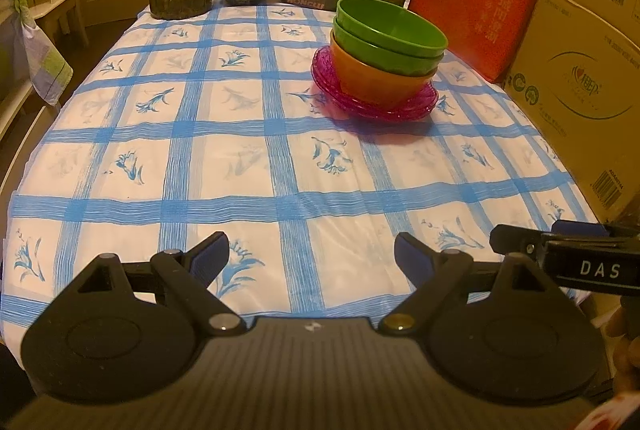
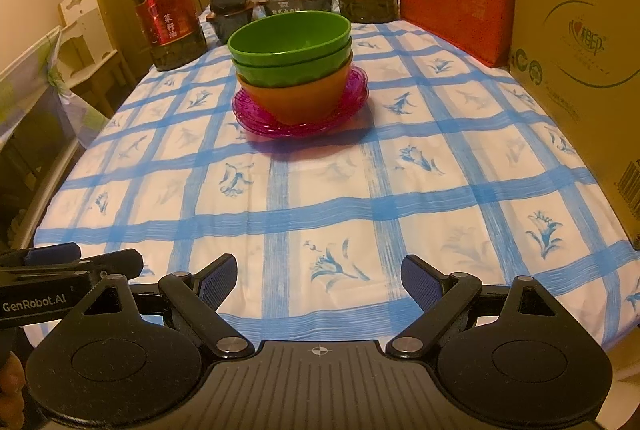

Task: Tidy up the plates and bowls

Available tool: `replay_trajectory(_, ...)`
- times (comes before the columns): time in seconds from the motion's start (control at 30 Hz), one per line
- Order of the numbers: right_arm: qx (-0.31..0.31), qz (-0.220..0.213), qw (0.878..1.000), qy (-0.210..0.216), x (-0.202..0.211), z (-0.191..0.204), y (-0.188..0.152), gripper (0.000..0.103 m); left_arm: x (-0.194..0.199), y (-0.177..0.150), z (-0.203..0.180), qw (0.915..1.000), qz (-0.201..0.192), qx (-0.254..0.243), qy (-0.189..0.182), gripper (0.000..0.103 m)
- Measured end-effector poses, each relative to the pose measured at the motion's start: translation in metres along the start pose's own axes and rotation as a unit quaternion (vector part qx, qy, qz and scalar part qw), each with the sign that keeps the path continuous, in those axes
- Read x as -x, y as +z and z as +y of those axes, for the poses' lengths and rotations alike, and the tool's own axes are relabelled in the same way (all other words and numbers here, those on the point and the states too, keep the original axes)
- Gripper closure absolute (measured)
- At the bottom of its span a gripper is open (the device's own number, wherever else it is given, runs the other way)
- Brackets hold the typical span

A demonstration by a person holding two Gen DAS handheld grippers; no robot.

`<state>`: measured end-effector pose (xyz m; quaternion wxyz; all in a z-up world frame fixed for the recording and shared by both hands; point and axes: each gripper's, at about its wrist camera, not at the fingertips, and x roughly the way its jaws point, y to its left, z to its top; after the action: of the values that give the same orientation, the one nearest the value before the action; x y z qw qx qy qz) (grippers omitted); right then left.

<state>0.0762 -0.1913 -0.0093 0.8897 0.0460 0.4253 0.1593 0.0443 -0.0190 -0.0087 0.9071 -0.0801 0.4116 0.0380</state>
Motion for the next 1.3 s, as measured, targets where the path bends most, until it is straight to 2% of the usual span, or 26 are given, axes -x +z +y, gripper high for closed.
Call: replay_trajectory(1.3,-0.001,0.002,1.0,-0.001,-0.0015,-0.0019,-0.0009,0.014,-0.0002,0.0,-0.0022,1.0,0.001,0.0,-0.001,0.015)
